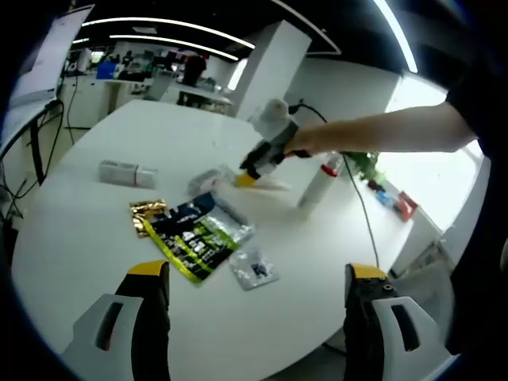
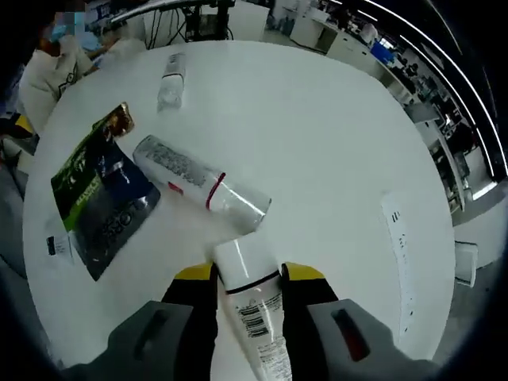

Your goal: Arrange the skincare products in the storage area until every visible bottle or jar stands upright without overlapping.

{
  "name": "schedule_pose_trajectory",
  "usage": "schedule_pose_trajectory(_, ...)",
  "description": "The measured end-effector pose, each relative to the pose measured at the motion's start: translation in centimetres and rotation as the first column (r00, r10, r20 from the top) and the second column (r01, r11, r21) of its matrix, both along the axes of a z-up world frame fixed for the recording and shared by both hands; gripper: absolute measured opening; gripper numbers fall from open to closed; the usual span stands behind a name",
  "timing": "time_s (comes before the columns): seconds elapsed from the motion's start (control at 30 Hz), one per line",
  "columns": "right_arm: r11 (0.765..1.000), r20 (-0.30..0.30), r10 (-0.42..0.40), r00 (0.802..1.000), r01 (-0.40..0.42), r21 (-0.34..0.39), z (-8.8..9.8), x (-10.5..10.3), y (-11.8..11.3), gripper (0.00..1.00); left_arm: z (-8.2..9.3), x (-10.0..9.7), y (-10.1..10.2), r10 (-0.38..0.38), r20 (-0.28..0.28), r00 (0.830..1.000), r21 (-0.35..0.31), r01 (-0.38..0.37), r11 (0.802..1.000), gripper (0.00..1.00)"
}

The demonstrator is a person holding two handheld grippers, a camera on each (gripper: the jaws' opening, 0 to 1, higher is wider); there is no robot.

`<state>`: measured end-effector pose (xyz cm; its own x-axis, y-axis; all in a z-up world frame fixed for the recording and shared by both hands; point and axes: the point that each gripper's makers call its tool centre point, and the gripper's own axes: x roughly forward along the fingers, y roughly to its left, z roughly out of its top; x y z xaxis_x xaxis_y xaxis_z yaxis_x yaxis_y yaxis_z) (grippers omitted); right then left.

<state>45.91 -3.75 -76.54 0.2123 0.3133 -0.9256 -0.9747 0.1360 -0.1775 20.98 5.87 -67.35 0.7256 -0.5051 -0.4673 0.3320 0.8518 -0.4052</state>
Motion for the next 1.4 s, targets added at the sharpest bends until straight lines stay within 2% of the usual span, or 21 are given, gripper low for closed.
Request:
schedule_pose_trajectory(0.07, 0.996, -0.032, 0.089, 0.996, -0.089, -0.006, -0.2, -1.1, 0.5, 0.3, 0.0, 0.0, -0.1, -0.001, 0.003, 1.0, -0.001, 0.001, 1.0, 0.83)
schedule_pose_trajectory(0.13, 0.98, -0.066, 0.198, 0.978, -0.197, 0.019, -0.3, -3.2, 1.4, 0.3, 0.1, 0.0, -0.2, -0.006, 0.007, 1.0, 0.001, 0.006, 1.0, 0.83)
schedule_pose_trajectory(0.23, 0.957, -0.102, 0.29, 0.952, -0.285, 0.063, -0.1, -6.1, 2.4, 0.29, 0.1, -0.1, -0.3, -0.015, 0.008, 1.0, 0.003, 0.015, 1.0, 0.83)
schedule_pose_trajectory(0.27, 0.939, -0.101, 0.344, 0.934, -0.338, 0.071, -0.1, -7.2, 2.7, 0.29, 0.1, -0.1, -0.4, -0.017, 0.009, 1.0, 0.004, 0.017, 1.0, 0.82)
schedule_pose_trajectory(0.37, 0.906, -0.107, 0.423, 0.9, -0.418, 0.062, -0.3, -9.7, 3.0, 0.29, 0.1, -0.1, -0.3, -0.016, 0.011, 1.0, 0.004, 0.016, 1.0, 0.82)
schedule_pose_trajectory(0.47, 0.836, -0.094, 0.548, 0.831, -0.545, 0.056, -0.6, -12.6, 3.4, 0.29, 0.1, -0.1, -0.2, -0.016, 0.012, 1.0, 0.005, 0.016, 1.0, 0.82)
schedule_pose_trajectory(0.5, 0.827, -0.092, 0.562, 0.822, -0.559, 0.053, -0.6, -12.9, 3.4, 0.29, 0.1, -0.1, -0.2, -0.016, 0.012, 1.0, 0.005, 0.016, 1.0, 0.82)
schedule_pose_trajectory(0.53, 0.784, -0.081, 0.62, 0.78, -0.62, 0.036, -0.6, -14.0, 3.5, 0.29, 0.1, 0.0, -0.2, -0.016, 0.013, 1.0, 0.005, 0.016, 1.0, 0.82)
schedule_pose_trajectory(0.6, 0.725, -0.079, 0.688, 0.721, -0.689, 0.027, -0.6, -15.4, 3.4, 0.28, 0.1, 0.0, -0.2, -0.018, 0.014, 1.0, 0.006, 0.017, 1.0, 0.82)
schedule_pose_trajectory(0.63, 0.673, -0.076, 0.738, 0.67, -0.74, 0.007, -0.7, -16.2, 3.2, 0.28, 0.0, -0.1, -0.2, -0.018, 0.014, 1.0, 0.006, 0.018, 1.0, 0.82)
schedule_pose_trajectory(0.67, 0.656, -0.075, 0.753, 0.654, -0.755, -0.002, -0.7, -16.4, 3.1, 0.28, 0.0, -0.1, -0.2, -0.019, 0.013, 1.0, 0.007, 0.019, 1.0, 0.82)
schedule_pose_trajectory(0.73, 0.59, -0.073, 0.803, 0.592, -0.806, -0.045, -0.6, -17.5, 2.7, 0.28, 0.0, -0.1, -0.2, -0.02, 0.013, 1.0, 0.009, 0.02, 1.0, 0.82)
schedule_pose_trajectory(0.77, 0.538, -0.075, 0.837, 0.542, -0.84, -0.07, -0.6, -18.1, 2.5, 0.28, 0.0, -0.1, -0.2, -0.021, 0.013, 1.0, 0.007, 0.021, 1.0, 0.82)
schedule_pose_trajectory(0.83, 0.461, -0.09, 0.878, 0.469, -0.882, -0.103, -0.7, -19.0, 2.0, 0.28, 0.0, -0.1, -0.2, -0.023, 0.012, 1.0, 0.009, 0.022, 1.0, 0.82)
schedule_pose_trajectory(0.9, 0.402, -0.097, 0.904, 0.415, -0.906, -0.131, -0.7, -19.7, 1.6, 0.28, -0.1, -0.1, -0.3, -0.026, 0.012, 1.0, 0.01, 0.026, 1.0, 0.82)
schedule_pose_trajectory(1.07, 0.289, -0.135, 0.939, 0.315, -0.939, -0.185, -0.7, -21.2, -0.1, 0.28, 0.0, -0.1, -0.3, -0.028, 0.013, 1.0, 0.009, 0.028, 1.0, 0.82)
schedule_pose_trajectory(1.23, 0.249, -0.155, 0.947, 0.281, -0.949, -0.194, -0.6, -23.0, -2.1, 0.28, 0.1, -0.1, -0.2, -0.026, 0.017, 1.0, 0.006, 0.026, 1.0, 0.82)
schedule_pose_trajectory(1.3, 0.244, -0.139, 0.952, 0.273, -0.95, -0.196, -0.6, -23.6, -2.6, 0.29, 0.1, -0.1, -0.3, -0.027, 0.019, 0.999, 0.006, 0.027, 1.0, 0.82)
schedule_pose_trajectory(1.33, 0.233, -0.105, 0.96, 0.258, -0.951, -0.204, -0.4, -23.9, -2.7, 0.29, 0.1, -0.1, -0.3, -0.027, 0.02, 0.999, 0.006, 0.027, 1.0, 0.82)
schedule_pose_trajectory(1.37, 0.236, -0.089, 0.962, 0.259, -0.949, -0.208, -0.3, -24.0, -2.9, 0.3, 0.1, -0.1, -0.3, -0.028, 0.022, 0.999, 0.008, 0.028, 1.0, 0.82)
schedule_pose_trajectory(1.4, 0.25, -0.069, 0.96, 0.271, -0.943, -0.222, -0.2, -23.9, -3.1, 0.3, 0.2, -0.1, -0.3, -0.028, 0.023, 0.999, 0.008, 0.028, 1.0, 0.82)
